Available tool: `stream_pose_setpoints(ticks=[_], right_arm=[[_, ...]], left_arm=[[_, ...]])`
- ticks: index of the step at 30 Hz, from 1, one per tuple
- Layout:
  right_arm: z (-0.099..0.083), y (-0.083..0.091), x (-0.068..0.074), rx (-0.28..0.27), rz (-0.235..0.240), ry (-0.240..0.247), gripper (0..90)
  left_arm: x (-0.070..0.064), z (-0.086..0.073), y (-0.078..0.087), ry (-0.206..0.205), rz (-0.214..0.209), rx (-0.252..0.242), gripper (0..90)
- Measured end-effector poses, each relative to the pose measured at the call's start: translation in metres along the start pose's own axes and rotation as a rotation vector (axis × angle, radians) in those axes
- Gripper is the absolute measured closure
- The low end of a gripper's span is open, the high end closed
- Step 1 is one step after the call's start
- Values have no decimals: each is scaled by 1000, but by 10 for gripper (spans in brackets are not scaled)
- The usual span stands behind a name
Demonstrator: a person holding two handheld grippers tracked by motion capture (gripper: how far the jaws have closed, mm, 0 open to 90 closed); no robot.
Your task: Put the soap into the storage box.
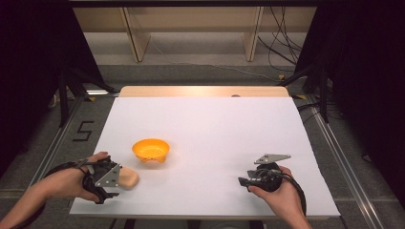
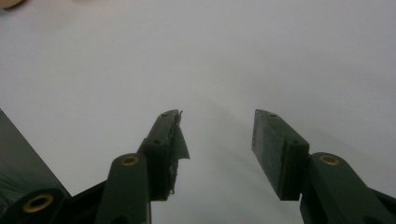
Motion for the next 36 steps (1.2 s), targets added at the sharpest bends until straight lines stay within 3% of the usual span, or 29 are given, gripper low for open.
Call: stream_pose_setpoints(ticks=[2, 3, 5, 7, 8, 9, 15, 16, 17, 19, 28, 30, 36], right_arm=[[-1, -4, -1, -31, -9, 1, 520], [0, -1, 0, 9, 0, 5, 519], [0, -4, -1, -22, -7, 1, 518], [0, -3, -2, -12, -10, 22, 515], [1, -1, 0, 5, -1, 1, 513], [0, -2, 0, -11, -1, -3, 512], [0, -5, -1, -37, -1, -3, 506], [0, -2, -2, -2, 51, 0, 505], [0, -2, -3, -8, 69, 3, 505], [0, -2, -2, -3, 48, -2, 504], [0, -1, -3, 2, 50, -2, 500], [0, -4, -1, -13, -5, -3, 499], [0, -3, -1, 1, 2, -3, 497]], left_arm=[[5, 1, -4, -14, -22, 13, 150], [5, 1, -4, -14, -22, 13, 150], [8, 2, -7, -30, -31, 23, 150], [10, 2, -10, -35, -41, 31, 150], [12, 3, -12, -38, -48, 38, 150], [13, 4, -13, -43, -48, 39, 150], [20, 6, -19, -44, -63, 37, 150], [21, 6, -20, -54, -69, 41, 150], [22, 6, -20, -56, -76, 46, 150], [23, 7, -22, -71, -83, 54, 150], [28, 13, -33, -92, -124, 78, 149], [28, 14, -36, -103, -139, 89, 149], [28, 13, -47, -112, -167, 111, 149]])
Point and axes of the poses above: each handheld gripper's, and its own axes: y roughly backward along the jaws, z roughly out of its top, x roughly to its left, the point moved 1 cm from there along -y, roughly forward along the jaws, and after that the axes turned 10 degrees about z, right-handed, at the moved point
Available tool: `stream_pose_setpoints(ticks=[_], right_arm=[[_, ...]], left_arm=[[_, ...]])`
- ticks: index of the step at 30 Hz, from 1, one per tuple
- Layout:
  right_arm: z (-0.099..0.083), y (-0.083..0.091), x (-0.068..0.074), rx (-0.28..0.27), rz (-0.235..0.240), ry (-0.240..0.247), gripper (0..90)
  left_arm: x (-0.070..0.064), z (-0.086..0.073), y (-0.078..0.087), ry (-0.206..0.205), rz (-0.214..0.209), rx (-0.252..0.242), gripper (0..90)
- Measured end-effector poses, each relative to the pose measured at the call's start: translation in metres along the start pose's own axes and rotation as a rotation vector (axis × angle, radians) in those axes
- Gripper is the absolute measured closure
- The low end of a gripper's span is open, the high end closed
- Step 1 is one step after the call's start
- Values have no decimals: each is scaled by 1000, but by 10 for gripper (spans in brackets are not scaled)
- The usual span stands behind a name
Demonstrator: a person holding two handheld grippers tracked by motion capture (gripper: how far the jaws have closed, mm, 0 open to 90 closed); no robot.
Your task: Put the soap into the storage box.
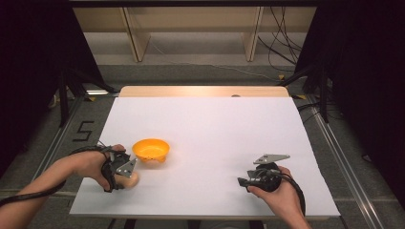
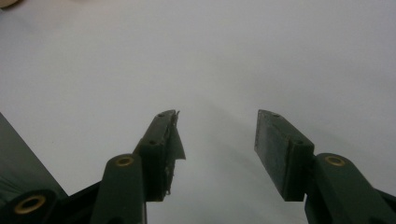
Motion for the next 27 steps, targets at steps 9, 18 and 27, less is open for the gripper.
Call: stream_pose_setpoints(ticks=[9, 18, 27], right_arm=[[0, 1, 0, 5, 0, -1, 497], [0, 0, 0, 8, -2, -2, 497], [0, 0, 0, 7, 2, -1, 498]], left_arm=[[1, 0, -9, 4, -38, 13, 148], [6, 0, -10, -6, -92, 29, 185], [8, 0, -13, 64, -151, 30, 243]])
Point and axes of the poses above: each handheld gripper's, and its own axes: y roughly backward along the jaws, z roughly out of its top, x roughly to its left, the point moved 1 cm from there along -y, roughly forward along the jaws, and after that the axes turned 10 degrees about z, right-handed, at the moved point
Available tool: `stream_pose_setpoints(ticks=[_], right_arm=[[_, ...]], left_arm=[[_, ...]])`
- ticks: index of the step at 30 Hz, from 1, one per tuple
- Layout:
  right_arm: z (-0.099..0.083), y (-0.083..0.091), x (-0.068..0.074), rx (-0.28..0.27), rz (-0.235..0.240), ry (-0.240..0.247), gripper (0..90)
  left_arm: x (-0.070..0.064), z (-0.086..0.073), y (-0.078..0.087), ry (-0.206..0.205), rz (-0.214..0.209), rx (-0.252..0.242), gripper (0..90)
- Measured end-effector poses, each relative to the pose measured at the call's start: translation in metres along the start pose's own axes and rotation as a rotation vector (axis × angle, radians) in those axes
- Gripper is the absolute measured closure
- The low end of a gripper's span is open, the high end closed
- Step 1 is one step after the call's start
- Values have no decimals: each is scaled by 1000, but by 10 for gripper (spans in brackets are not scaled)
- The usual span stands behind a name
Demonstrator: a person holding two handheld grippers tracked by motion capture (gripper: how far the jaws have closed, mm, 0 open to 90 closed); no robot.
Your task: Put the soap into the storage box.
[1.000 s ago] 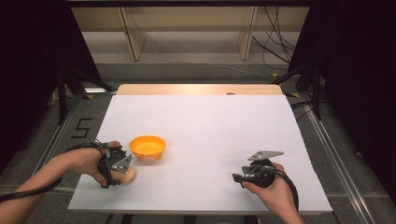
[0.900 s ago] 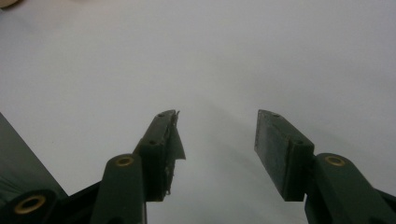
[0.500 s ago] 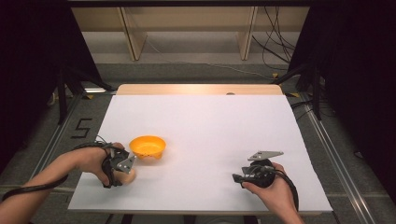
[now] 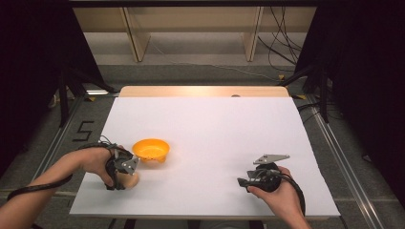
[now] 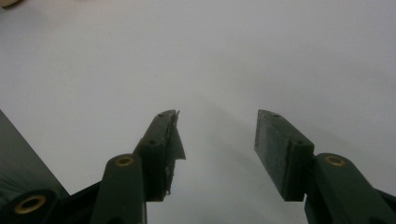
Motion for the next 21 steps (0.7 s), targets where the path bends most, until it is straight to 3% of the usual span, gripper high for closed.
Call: stream_pose_setpoints(ticks=[4, 7, 9, 13, 18, 21], right_arm=[[0, 0, 0, -7, -1, -5, 498], [0, 0, 0, -6, 0, -5, 498], [0, 0, 0, -7, 2, -6, 498], [0, 0, 0, -8, -1, -4, 498], [0, -1, 0, -5, -15, -7, 498], [0, 0, 0, -8, 0, -6, 498]], left_arm=[[0, 0, 0, 32, -8, 22, 266], [0, -1, 1, 109, -12, 31, 288], [0, -1, 2, 131, -14, 35, 302], [-2, -4, 3, 168, 18, 36, 307], [-4, -9, 5, 263, 35, 37, 310], [-5, -13, 5, 292, 43, 23, 312]])
Point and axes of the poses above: each handheld gripper's, and its own axes: y roughly backward along the jaws, z roughly out of its top, x roughly to its left, the point moved 1 cm from there along -y, roughly forward along the jaws, and after that the axes turned 10 degrees about z, right-handed, at the moved point
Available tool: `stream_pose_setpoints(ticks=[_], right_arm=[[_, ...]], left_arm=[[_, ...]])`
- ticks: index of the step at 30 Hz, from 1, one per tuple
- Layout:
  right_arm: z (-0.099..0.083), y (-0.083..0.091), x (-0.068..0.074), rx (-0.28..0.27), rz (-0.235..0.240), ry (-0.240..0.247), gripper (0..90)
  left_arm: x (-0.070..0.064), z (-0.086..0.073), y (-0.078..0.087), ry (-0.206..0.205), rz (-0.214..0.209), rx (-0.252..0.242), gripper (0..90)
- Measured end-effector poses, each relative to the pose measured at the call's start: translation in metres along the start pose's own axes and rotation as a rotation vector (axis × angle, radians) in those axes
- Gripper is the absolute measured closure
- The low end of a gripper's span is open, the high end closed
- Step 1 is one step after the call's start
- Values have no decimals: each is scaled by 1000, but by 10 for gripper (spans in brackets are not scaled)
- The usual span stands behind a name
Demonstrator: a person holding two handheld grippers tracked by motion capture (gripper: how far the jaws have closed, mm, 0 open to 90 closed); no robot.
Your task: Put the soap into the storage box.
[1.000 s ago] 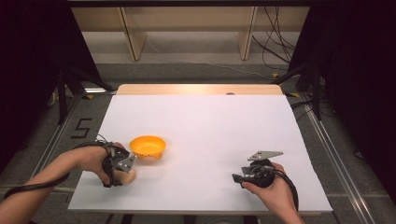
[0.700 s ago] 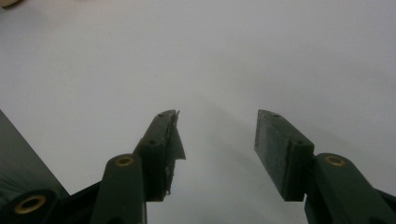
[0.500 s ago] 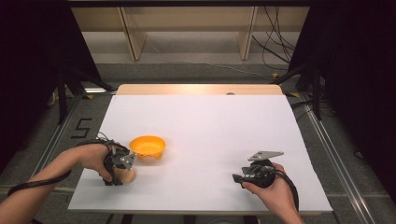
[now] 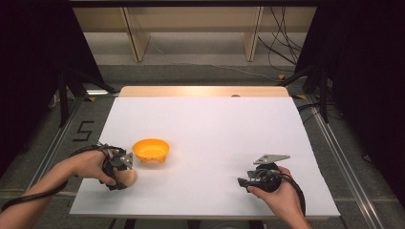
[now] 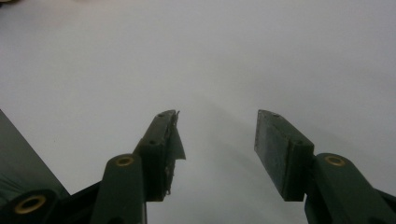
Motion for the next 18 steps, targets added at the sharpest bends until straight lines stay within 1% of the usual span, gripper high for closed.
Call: stream_pose_setpoints(ticks=[2, 3, 4, 6, 7, 8, 9, 11, 12, 13, 16, 17, 18], right_arm=[[0, 0, 0, 0, 0, 0, 498], [0, 0, 0, 0, 0, 0, 497], [0, 0, 0, -1, 0, 1, 497], [0, 0, -1, 3, -2, -1, 497], [0, 1, -1, 15, 12, -2, 496], [1, 3, 0, 30, -14, 3, 496], [0, 1, 0, 6, -5, 3, 496], [0, 1, -1, 12, 2, -2, 495], [1, 3, 0, 29, -13, 3, 495], [1, 2, 0, 27, -6, 0, 495], [1, 3, 0, 26, -12, 5, 495], [0, 2, -2, 20, -13, 19, 495], [0, 1, -1, 1, -10, 16, 495]], left_arm=[[0, -2, 0, 14, 3, -8, 313], [0, -2, 1, 14, 6, -9, 314], [-1, -3, 1, 32, 11, -17, 315], [-1, -3, 1, 30, 13, -21, 316], [-2, -4, 1, 36, 15, -29, 316], [-1, -4, 1, 37, 17, -32, 316], [-2, -5, 2, 54, 19, -34, 317], [-2, -6, 2, 58, 23, -45, 317], [-2, -6, 2, 63, 23, -54, 317], [-3, -6, 2, 78, 21, -61, 317], [-3, -7, 3, 91, 19, -81, 318], [-2, -7, 3, 93, 21, -83, 318], [-3, -8, 3, 101, 19, -84, 318]])
Point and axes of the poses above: each handheld gripper's, and its own axes: y roughly backward along the jaws, z roughly out of its top, x roughly to its left, the point moved 1 cm from there along -y, roughly forward along the jaws, and after that the axes turned 10 degrees about z, right-handed, at the moved point
